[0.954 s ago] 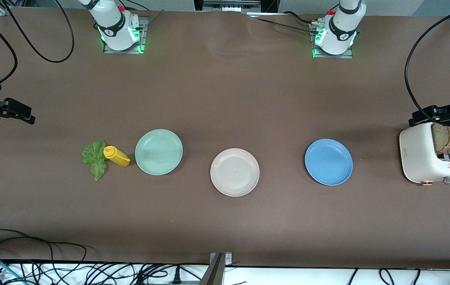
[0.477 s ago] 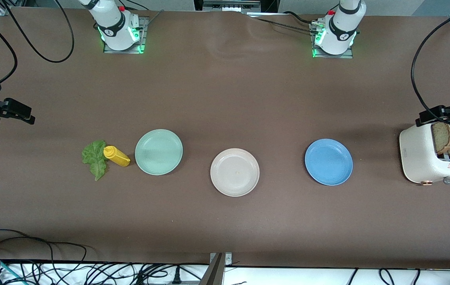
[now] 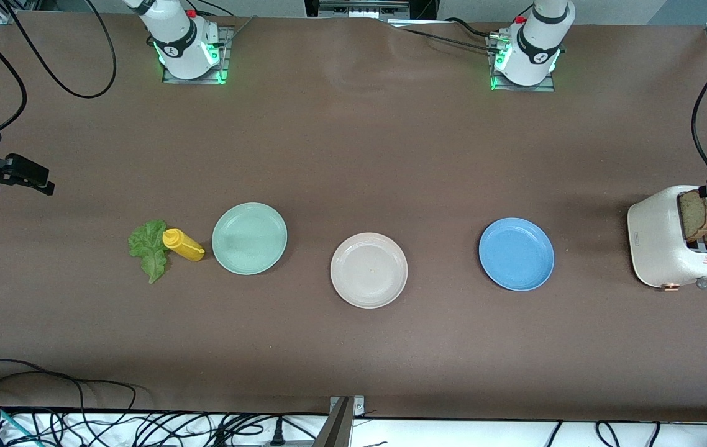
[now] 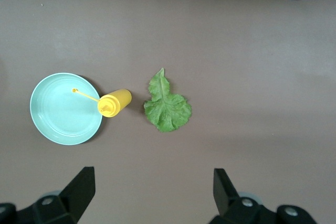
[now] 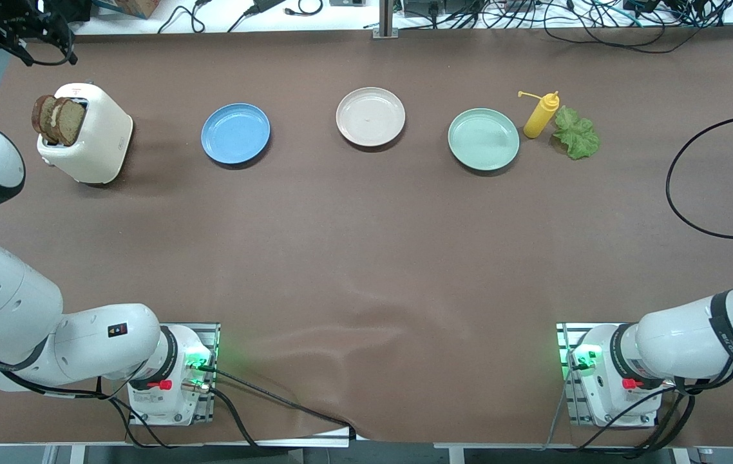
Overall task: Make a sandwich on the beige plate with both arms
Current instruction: 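Reach the left gripper to the toaster and grasp a bread slice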
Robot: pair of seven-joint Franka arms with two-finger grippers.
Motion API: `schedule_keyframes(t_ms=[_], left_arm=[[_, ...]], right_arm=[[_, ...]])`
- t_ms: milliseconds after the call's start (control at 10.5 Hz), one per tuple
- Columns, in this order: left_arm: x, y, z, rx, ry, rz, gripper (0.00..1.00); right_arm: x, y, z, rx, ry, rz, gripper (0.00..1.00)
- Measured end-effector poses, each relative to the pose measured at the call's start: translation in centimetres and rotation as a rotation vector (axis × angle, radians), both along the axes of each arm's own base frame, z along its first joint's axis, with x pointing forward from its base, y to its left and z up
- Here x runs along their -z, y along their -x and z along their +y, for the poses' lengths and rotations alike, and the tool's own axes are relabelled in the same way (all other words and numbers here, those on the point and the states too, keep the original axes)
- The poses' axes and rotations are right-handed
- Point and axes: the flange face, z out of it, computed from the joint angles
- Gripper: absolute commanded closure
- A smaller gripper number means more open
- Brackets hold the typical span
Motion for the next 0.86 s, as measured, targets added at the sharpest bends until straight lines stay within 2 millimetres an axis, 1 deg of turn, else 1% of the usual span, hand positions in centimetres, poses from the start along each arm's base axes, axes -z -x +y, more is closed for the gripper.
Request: schedule_keyframes(t_ms=[191, 382, 477, 573, 668, 764, 859], left_arm=[[4.0, -0.9, 2.0, 0.001, -0.025, 0.029, 0.03], [7.8, -1.3, 3.0, 0.019, -0.075, 0.103, 0.07], [9.5, -1.4, 3.3, 0.023, -0.081, 0.131, 0.11], [11.1, -1.5, 3.6, 0.022, -0.076, 0.152, 0.23], [12.2, -1.5, 3.7, 0.022, -0.072, 0.169, 0.44], [13.0, -1.6, 3.9, 0.021, -0.069, 0.179, 0.64], [13.3, -1.6, 3.9, 0.021, -0.068, 0.184, 0.92]], right_arm=[[0.0, 0.0, 0.0, 0.0, 0.0, 0.0, 0.0], [0.0, 0.0, 0.0, 0.0, 0.0, 0.001, 0.0], [0.0, 0.0, 0.0, 0.0, 0.0, 0.001, 0.0], [0.0, 0.0, 0.0, 0.0, 0.0, 0.001, 0.0], [0.0, 0.0, 0.0, 0.0, 0.0, 0.001, 0.0], [0.0, 0.0, 0.0, 0.0, 0.0, 0.001, 0.0], [0.0, 0.0, 0.0, 0.0, 0.0, 0.001, 0.0]])
